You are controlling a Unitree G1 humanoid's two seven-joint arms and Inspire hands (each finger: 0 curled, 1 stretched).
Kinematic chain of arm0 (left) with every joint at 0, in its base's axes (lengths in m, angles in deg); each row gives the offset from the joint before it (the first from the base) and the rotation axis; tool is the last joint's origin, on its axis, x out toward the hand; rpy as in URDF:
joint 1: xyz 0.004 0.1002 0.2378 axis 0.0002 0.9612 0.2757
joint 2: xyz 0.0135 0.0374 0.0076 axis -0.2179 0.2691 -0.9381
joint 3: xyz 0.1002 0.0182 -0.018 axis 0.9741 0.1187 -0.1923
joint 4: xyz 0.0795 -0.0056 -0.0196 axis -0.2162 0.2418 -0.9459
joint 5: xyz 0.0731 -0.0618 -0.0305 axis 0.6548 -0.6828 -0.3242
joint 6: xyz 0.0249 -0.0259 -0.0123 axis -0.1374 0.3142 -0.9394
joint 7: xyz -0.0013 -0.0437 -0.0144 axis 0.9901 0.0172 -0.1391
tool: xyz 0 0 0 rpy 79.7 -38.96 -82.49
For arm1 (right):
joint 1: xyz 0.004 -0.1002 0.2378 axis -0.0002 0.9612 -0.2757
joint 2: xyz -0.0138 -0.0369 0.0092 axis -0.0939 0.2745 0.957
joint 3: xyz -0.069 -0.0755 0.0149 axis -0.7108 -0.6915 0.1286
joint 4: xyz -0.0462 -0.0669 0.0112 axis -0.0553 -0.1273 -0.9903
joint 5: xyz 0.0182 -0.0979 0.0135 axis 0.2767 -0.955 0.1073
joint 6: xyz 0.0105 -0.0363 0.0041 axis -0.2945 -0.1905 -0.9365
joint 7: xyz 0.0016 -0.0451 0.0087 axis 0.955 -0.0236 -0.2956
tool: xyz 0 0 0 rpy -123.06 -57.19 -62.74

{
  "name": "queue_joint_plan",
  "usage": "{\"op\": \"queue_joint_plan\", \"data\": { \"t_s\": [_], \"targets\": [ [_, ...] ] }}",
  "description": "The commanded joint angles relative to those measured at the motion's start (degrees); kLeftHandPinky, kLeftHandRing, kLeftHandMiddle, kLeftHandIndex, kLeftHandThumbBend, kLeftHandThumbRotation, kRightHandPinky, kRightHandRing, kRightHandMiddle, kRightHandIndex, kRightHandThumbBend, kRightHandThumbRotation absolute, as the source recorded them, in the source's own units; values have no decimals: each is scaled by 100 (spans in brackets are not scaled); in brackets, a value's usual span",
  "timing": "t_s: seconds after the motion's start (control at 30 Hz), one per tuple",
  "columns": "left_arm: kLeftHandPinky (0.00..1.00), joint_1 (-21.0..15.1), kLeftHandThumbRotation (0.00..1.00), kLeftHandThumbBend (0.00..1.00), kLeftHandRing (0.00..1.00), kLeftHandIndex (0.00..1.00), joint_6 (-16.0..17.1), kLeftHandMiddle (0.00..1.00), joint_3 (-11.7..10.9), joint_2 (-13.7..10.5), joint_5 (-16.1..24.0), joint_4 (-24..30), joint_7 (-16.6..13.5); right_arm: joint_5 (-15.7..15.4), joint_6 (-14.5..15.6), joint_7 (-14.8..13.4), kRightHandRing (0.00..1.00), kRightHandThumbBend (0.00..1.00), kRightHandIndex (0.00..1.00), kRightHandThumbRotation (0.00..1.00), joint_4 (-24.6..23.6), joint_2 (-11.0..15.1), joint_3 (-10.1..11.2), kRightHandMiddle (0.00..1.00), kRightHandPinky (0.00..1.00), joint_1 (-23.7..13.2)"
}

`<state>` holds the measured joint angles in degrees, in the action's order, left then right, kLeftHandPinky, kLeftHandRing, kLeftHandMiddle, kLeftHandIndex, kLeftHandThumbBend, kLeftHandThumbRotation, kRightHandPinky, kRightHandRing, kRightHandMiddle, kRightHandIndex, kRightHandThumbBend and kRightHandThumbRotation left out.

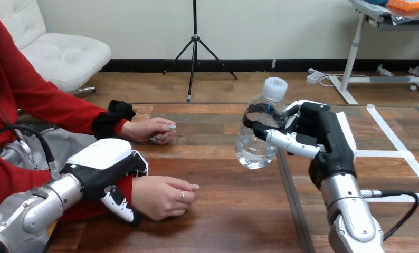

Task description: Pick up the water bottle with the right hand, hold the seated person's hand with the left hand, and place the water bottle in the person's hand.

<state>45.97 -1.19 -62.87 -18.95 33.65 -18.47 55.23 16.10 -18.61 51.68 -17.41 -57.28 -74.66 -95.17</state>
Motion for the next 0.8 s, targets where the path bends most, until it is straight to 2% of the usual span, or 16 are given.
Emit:
{"op": "queue_joint_plan", "data": {
  "t_s": [0.0,0.07,0.17,0.4,0.77],
  "targets": [
    [22,-49,7,82,27,34,18,34,-137,195,-178,431,-102,2,-306,-7,8,55,12,0,150,-71,-36,12,4,-537],
    [22,-35,7,82,28,34,14,34,-144,190,-173,479,-119,-4,-349,-1,8,56,12,0,226,-85,-39,13,4,-558],
    [22,-10,7,82,28,34,-48,34,-180,188,-241,578,16,-25,-321,-6,8,57,13,0,303,-110,-55,13,5,-583],
    [21,88,6,83,27,34,-124,34,-296,197,-435,849,217,-62,-508,-31,9,60,13,0,596,-193,-110,14,5,-655],
    [21,205,5,83,27,37,-123,35,-400,203,-501,1219,230,-106,-827,3,9,61,14,0,981,-300,-183,14,6,-723]
  ]
}}
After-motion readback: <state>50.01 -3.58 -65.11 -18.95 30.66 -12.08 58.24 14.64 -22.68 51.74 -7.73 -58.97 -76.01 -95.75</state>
